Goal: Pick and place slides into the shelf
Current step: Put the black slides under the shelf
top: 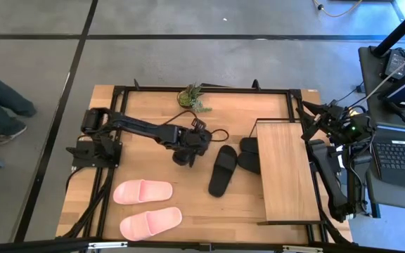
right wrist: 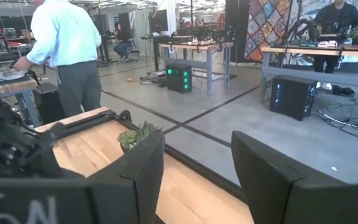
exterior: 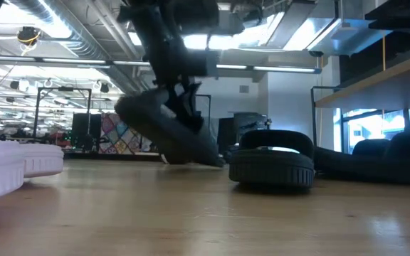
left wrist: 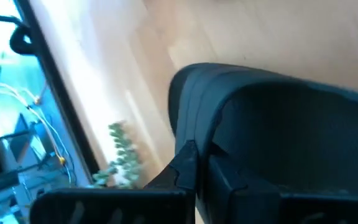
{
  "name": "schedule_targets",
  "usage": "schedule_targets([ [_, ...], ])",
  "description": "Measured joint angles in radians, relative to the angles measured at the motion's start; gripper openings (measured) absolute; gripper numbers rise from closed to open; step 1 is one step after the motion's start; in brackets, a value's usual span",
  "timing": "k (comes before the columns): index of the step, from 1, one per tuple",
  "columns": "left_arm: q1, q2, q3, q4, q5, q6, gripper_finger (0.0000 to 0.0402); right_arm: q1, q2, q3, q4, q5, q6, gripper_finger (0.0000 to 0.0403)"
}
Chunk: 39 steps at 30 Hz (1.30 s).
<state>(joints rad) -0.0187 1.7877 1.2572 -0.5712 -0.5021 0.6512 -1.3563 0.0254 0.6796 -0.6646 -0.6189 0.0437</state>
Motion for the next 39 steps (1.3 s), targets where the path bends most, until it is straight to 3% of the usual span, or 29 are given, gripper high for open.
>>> schedule_targets([
  [6, 0.037, -0.141, 0.000, 0.012, 0.052, 0.067, 0.0005, 0.000, 0.000, 0.000, 0.000, 0.000, -0.002, 0.0188],
  [13, 0.101, -0.264, 0.000, 0.115, 0.399, 0.096, 0.0005, 0.000, 0.000, 0.000, 0.001, 0.009, -0.011, 0.0188],
  [17, 0.088, -0.273, 0.000, 0.201, 0.504, 0.214, 0.0004, 0.000, 0.000, 0.000, 0.001, 0.051, -0.009, 0.0188],
  [22, 0.045, -0.241, 0.000, 0.264, 0.566, 0.349, 0.0003, -0.001, 0.001, 0.000, 0.001, 0.069, 0.000, 0.0188],
  [31, -0.035, -0.122, 0.002, 0.428, 0.579, 0.416, 0.0003, -0.001, 0.001, 0.000, 0.000, 0.069, 0.004, 0.0188],
  [39, -0.079, 0.032, 0.118, 0.430, 0.570, 0.406, 0.0003, -0.001, 0.001, 0.000, 0.000, 0.069, 0.003, 0.0188],
])
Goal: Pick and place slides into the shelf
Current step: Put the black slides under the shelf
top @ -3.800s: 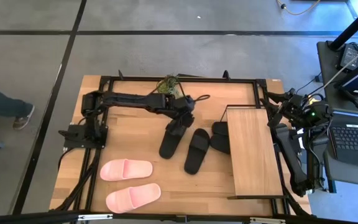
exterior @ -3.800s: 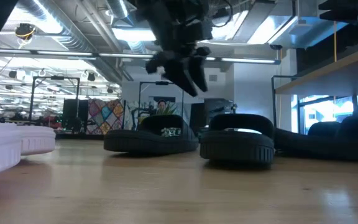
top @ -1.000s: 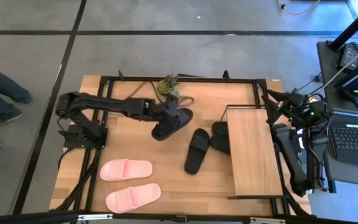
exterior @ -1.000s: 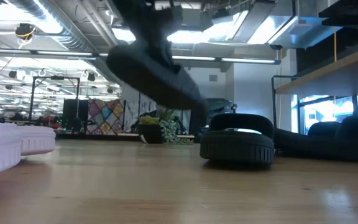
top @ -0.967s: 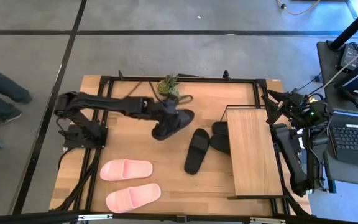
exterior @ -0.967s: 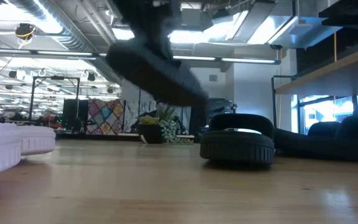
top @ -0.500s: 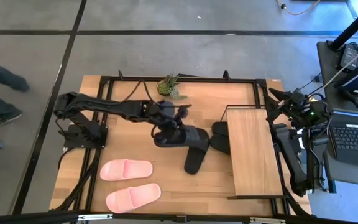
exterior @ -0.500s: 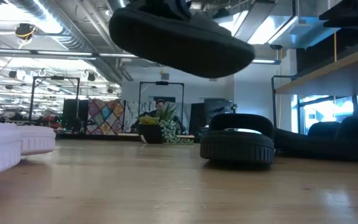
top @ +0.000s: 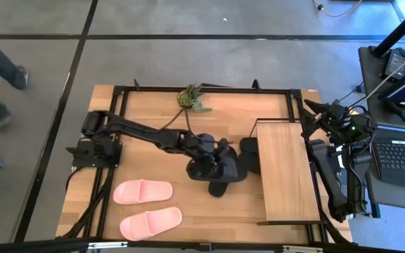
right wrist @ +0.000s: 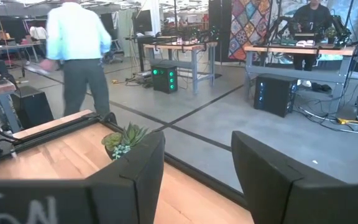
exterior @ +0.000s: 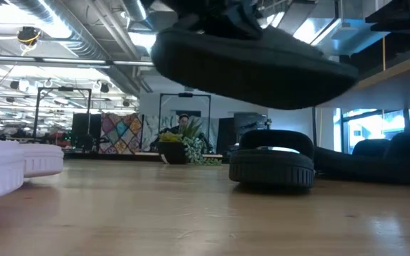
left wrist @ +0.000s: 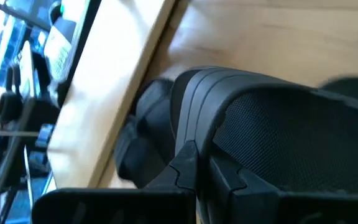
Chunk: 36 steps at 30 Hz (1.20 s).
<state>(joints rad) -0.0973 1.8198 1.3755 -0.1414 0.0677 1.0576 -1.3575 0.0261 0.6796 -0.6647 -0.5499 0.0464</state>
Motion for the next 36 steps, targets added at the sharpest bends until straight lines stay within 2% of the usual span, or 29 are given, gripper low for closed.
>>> schedule_targets([
  [8, -0.010, 0.179, 0.180, -0.003, 0.001, 0.000, 0.0003, 0.000, 0.000, 0.000, -0.002, 0.000, -0.001, 0.0188],
  [15, -0.010, 0.260, 0.227, -0.014, 0.005, 0.001, 0.0002, 0.000, 0.000, 0.000, -0.003, 0.000, -0.003, 0.0188],
  [25, -0.021, 0.272, 0.230, -0.028, 0.039, 0.002, 0.0004, 0.000, 0.000, 0.000, -0.003, 0.000, -0.003, 0.0188],
  [36, -0.022, 0.274, 0.230, -0.030, 0.026, -0.008, 0.0044, 0.000, 0.000, 0.000, -0.005, 0.000, -0.003, 0.0188],
])
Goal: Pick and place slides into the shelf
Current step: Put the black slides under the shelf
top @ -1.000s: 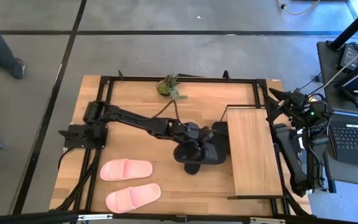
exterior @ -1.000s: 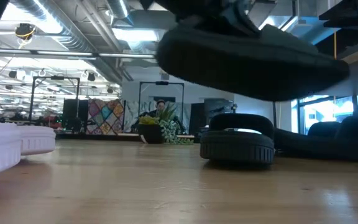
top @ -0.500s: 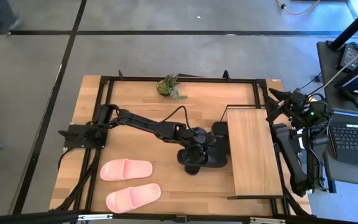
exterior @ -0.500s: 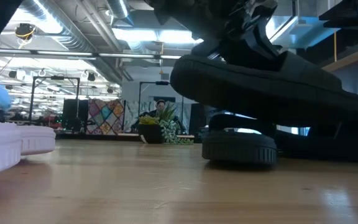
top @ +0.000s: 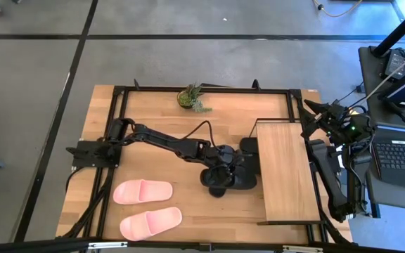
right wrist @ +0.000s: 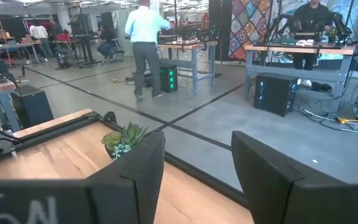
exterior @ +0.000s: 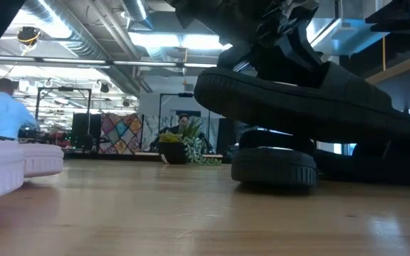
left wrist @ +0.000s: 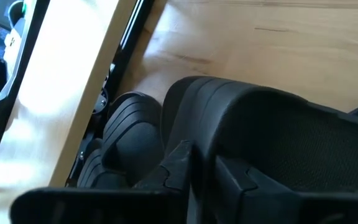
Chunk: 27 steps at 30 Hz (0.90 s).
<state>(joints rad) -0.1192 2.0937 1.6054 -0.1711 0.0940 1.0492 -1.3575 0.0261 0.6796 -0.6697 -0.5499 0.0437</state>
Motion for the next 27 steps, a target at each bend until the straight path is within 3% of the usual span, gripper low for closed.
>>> schedule_targets([
  [7, 0.000, 0.000, 0.000, -0.002, -0.001, 0.000, 0.0064, 0.000, 0.000, 0.000, 0.000, 0.000, 0.000, 0.0188],
  [17, 0.009, -0.005, -0.002, -0.016, -0.022, -0.004, 0.0145, 0.000, 0.000, 0.000, -0.002, 0.000, 0.000, 0.0188],
  [27, 0.063, -0.120, -0.002, -0.051, -0.019, -0.261, 0.0154, 0.000, 0.000, 0.000, -0.002, 0.000, 0.000, 0.0188],
])
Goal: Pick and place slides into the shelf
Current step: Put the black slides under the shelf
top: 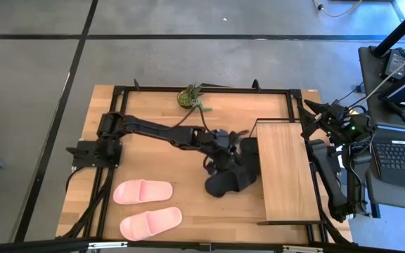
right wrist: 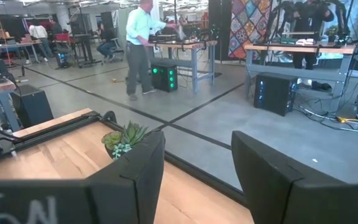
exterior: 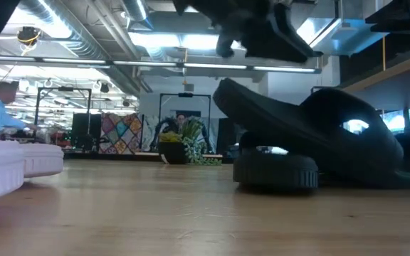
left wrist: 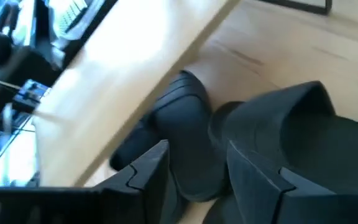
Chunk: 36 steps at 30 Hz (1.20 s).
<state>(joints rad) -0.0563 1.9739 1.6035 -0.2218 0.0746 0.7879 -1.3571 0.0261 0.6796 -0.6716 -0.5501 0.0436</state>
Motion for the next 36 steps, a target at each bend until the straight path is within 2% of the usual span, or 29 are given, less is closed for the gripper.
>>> schedule_targets([
  [5, -0.004, -0.082, 0.000, -0.105, -0.038, 0.070, 0.0154, 0.000, 0.000, 0.000, 0.000, 0.000, 0.000, 0.0188],
  [11, -0.047, -0.175, 0.002, -0.420, -0.226, 0.289, 0.0154, 0.000, 0.000, 0.000, 0.000, 0.000, -0.002, 0.0188],
  [17, -0.088, -0.181, -0.002, -0.660, -0.264, 0.211, 0.0154, 0.000, 0.000, 0.000, 0.000, 0.000, -0.003, 0.0188],
  [20, -0.124, -0.182, -0.032, -0.647, -0.300, 0.214, 0.0154, 0.000, 0.000, 0.000, 0.000, 0.000, -0.006, 0.0188],
  [24, -0.183, -0.182, -0.044, -0.600, -0.409, 0.217, 0.0154, 0.000, 0.000, 0.000, 0.000, 0.000, -0.012, 0.0188],
  [27, -0.212, -0.182, -0.055, -0.583, -0.430, 0.196, 0.0154, 0.000, 0.000, 0.000, 0.000, 0.000, -0.013, 0.0188],
  [36, -0.322, -0.182, -0.058, -0.565, -0.475, -0.065, 0.0154, 0.000, 0.000, 0.000, -0.001, 0.000, -0.019, 0.0188],
])
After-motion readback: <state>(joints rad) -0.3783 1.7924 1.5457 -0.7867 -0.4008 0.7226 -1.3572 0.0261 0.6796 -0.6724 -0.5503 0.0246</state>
